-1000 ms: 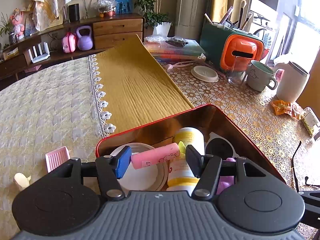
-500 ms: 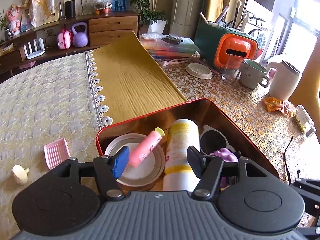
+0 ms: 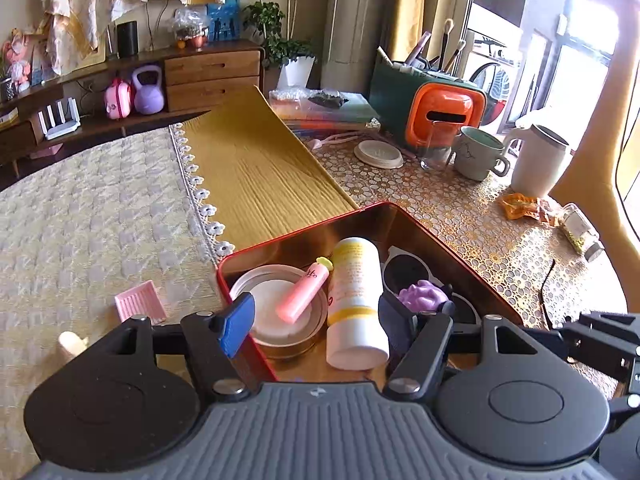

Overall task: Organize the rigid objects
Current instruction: 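Withdraw both tools from the box toward the pink soap dish and white piece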

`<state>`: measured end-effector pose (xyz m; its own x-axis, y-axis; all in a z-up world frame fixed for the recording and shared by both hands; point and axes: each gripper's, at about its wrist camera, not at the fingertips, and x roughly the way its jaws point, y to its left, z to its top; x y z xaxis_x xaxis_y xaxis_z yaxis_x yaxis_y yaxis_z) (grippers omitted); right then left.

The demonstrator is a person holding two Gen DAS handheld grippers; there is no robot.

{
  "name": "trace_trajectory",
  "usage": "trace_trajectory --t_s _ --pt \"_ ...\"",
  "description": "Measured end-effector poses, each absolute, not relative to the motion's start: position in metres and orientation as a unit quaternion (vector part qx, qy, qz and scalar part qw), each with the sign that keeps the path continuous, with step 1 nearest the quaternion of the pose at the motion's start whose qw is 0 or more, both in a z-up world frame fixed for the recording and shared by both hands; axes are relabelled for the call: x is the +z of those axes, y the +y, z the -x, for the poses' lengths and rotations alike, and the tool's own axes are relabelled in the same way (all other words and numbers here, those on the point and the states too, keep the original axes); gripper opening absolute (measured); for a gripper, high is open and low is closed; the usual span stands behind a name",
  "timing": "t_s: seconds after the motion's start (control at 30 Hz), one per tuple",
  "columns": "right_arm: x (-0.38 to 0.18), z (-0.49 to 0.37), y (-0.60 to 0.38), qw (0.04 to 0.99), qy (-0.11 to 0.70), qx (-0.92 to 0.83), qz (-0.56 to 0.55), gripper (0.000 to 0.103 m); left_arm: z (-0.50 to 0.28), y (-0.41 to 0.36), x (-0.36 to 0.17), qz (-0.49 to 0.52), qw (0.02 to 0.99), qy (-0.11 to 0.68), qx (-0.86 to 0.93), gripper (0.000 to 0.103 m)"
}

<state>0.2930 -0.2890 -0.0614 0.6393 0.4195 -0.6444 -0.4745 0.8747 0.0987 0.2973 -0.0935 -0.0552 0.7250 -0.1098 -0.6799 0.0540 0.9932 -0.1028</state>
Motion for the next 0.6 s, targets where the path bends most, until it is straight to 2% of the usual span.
trace_trajectory --t_s 0.2,0.37,0.47,0.6 --pt "-0.049 -0.278 -0.281 0.906 0.336 0.253 0.047 0.055 -0.278 -0.080 -0.046 0.043 0.928 0.367 -0.048 0.068" --pt "-0.037 -0.265 -0.274 0.909 0.326 0.255 0.050 0.064 -0.261 -0.068 -0.036 0.038 0.932 0.358 -0.050 0.068" --pt "-0.031 -0.257 -0.269 0.909 0.321 0.260 0.052 0.065 -0.249 -0.061 -0.029 0.027 0.935 0.350 -0.051 0.074" --pt "-0.024 -0.247 -0.261 0.910 0.314 0.265 0.059 0.071 -0.234 -0.045 -0.022 0.022 0.938 0.343 -0.049 0.075"
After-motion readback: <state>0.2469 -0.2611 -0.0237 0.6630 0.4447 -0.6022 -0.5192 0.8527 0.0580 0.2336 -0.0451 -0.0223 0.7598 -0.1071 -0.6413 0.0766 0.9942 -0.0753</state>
